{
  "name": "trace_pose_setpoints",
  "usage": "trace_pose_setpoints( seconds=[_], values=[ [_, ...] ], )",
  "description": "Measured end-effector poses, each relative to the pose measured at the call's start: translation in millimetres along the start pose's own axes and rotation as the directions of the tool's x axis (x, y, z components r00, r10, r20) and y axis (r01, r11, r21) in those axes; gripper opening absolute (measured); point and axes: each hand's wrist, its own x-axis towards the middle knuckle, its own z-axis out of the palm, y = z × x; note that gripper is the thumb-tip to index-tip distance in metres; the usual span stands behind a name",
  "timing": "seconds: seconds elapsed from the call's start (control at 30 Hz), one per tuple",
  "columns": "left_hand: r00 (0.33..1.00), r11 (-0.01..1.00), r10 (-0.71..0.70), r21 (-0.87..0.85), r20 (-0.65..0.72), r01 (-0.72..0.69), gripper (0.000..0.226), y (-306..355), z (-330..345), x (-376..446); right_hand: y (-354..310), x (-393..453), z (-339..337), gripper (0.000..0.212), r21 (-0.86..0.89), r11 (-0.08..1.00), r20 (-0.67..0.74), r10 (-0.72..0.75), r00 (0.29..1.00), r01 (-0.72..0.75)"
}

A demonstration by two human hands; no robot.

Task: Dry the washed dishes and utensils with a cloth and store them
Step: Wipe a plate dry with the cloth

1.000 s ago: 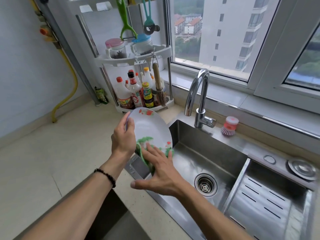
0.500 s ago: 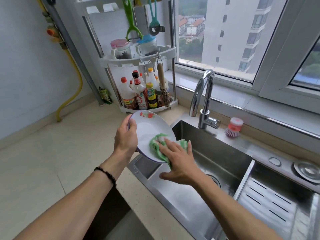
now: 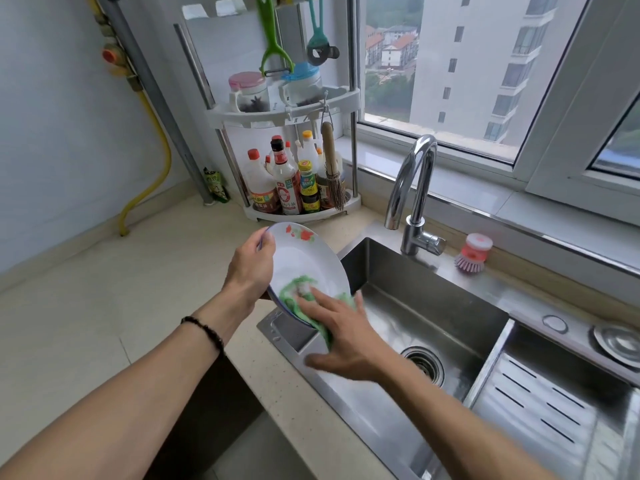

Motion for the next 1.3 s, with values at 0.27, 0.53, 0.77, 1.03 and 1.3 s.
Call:
trace_pose_setpoints(
  seconds=[0.27, 0.53, 0.77, 1.03, 1.3],
  values=[
    [0.999, 1.000, -0.012, 0.019, 0.034, 0.011, 0.031, 7, -10, 0, -1, -4, 9, 0.089, 0.021, 0.998, -0.047, -0.062, 0.997, 0.063],
    [0.943, 0.950, -0.243, -0.142, 0.227, 0.279, 0.029, 18, -16, -10, 40, 4, 7, 0.046, -0.399, 0.915, -0.487, -0.147, 0.861, -0.069],
    [0.985, 0.884, -0.104, -0.466, -0.141, 0.026, 0.057, 7, 35, -39, -24, 21, -3, 0.034, -0.076, 0.997, -0.574, -0.016, 0.819, -0.034],
    [0.984, 0.965, 0.086, -0.231, -0.159, -0.122, 0.052, 7, 24, -36, 13, 2, -10, 0.086, -0.070, 0.997, -0.019, 0.038, 0.999, -0.040],
    [0.991, 0.970, 0.076, -0.220, -0.111, -0.099, 0.049, 10, 19, -28, 27, 6, -6, 0.088, -0.107, 0.993, -0.018, 0.054, 0.998, -0.055]
  ],
)
